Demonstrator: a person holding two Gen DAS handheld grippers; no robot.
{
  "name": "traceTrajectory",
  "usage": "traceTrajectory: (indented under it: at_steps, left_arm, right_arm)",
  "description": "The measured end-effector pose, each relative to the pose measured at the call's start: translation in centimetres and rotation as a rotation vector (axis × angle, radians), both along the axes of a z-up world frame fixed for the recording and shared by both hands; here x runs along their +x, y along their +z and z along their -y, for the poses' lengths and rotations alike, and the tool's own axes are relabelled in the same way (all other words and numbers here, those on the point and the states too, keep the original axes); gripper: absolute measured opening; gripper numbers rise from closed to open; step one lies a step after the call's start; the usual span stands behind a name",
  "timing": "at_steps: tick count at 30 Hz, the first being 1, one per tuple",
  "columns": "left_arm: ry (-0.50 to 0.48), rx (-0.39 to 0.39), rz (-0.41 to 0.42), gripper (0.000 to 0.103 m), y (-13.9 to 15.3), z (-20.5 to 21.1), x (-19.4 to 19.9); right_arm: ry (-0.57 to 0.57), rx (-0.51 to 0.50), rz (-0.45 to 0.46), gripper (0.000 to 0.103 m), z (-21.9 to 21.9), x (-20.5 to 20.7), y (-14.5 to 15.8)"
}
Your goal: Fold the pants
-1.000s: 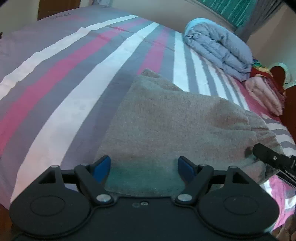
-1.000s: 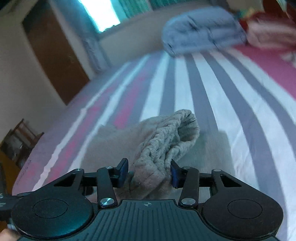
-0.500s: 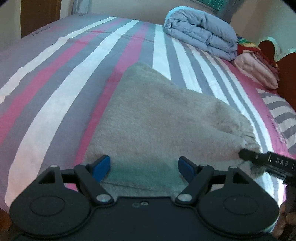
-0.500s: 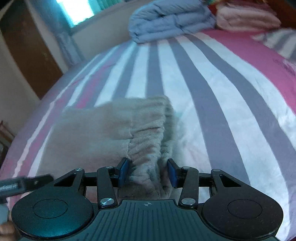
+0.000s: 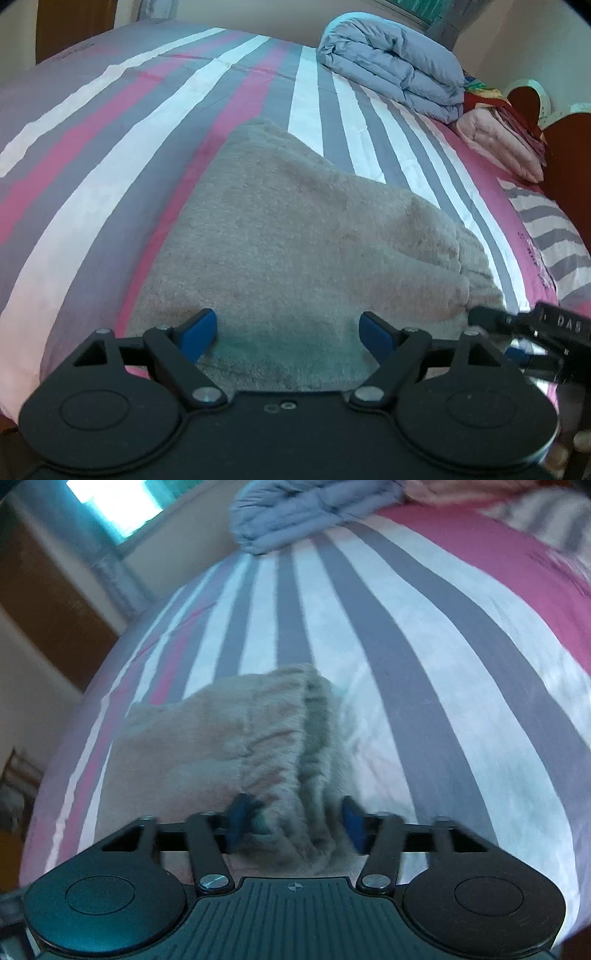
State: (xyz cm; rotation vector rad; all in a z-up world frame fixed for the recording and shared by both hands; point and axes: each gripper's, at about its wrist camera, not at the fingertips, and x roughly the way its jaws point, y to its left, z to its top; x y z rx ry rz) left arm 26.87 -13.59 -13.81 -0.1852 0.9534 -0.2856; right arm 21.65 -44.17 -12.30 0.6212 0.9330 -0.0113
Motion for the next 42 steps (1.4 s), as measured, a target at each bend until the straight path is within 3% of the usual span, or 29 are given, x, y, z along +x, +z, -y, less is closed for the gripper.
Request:
traceTrajectory:
  at_steps: [5, 9, 11, 14, 19, 22, 24, 26, 28, 31, 36, 42]
  left_arm:
    - [-0.002, 0.005, 0.006, 0.077, -0.1, 0.2, -0.1]
    - [0.002, 0.005, 0.008, 0.077, -0.1, 0.2, -0.1]
    - [0.001, -0.011, 0.006, 0.077, -0.1, 0.1, -0.2]
    - [0.006, -0.010, 0.003, 0.077, -0.1, 0.2, -0.2]
    - [0.007, -0.041, 0.009, 0.077, 0.0, 0.2, -0.3]
    - [-0.015, -0.067, -0.010, 0.078, -0.3, 0.6, -0.3]
    - [-0.038, -0.033, -0.005, 0.078, -0.7, 1.4, -0.4]
    - [-0.066, 0.009, 0.010, 0.078, -0.9, 2.1, -0.6]
    - [-0.072, 0.012, 0.011, 0.078, -0.6, 1.9, -0.6]
    - [-0.047, -0.023, -0.017, 0.077, -0.1, 1.0, 0.0]
    - [-0.019, 0.010, -0.002, 0.077, 0.6, 0.4, 0.4]
    - [-0.024, 0.051, 0.044, 0.077, 2.0, 0.3, 1.3]
  right_arm:
    - [-0.035, 0.132, -0.043, 0.071, 0.5, -0.6, -0.3]
    - [-0.002, 0.216, -0.064, 0.068, -0.7, 0.0, -0.2]
    - [-0.010, 0.185, -0.054, 0.048, -1.2, 0.1, -0.4]
    - [-0.013, 0.135, 0.005, 0.042, -1.9, -0.1, 0.3]
    - [0.081, -0.023, 0.188, 0.040, -3.9, -0.9, 4.5]
    - [0.088, -0.045, 0.175, 0.040, -3.5, -1.1, 4.4]
    - [0.063, -0.105, 0.129, 0.040, -2.9, -1.2, 2.8]
    - [0.045, -0.100, 0.002, 0.041, -2.3, -0.7, -0.2]
    - [0.027, -0.079, -0.005, 0.044, -2.1, -0.9, -0.8]
    - [-0.008, -0.137, 0.022, 0.072, -2.2, -1.5, 1.7]
    - [-0.020, -0.215, 0.144, 0.072, -2.4, -2.1, 5.1]
    - [0.100, -0.270, 0.213, 0.072, -6.3, 0.9, 6.2]
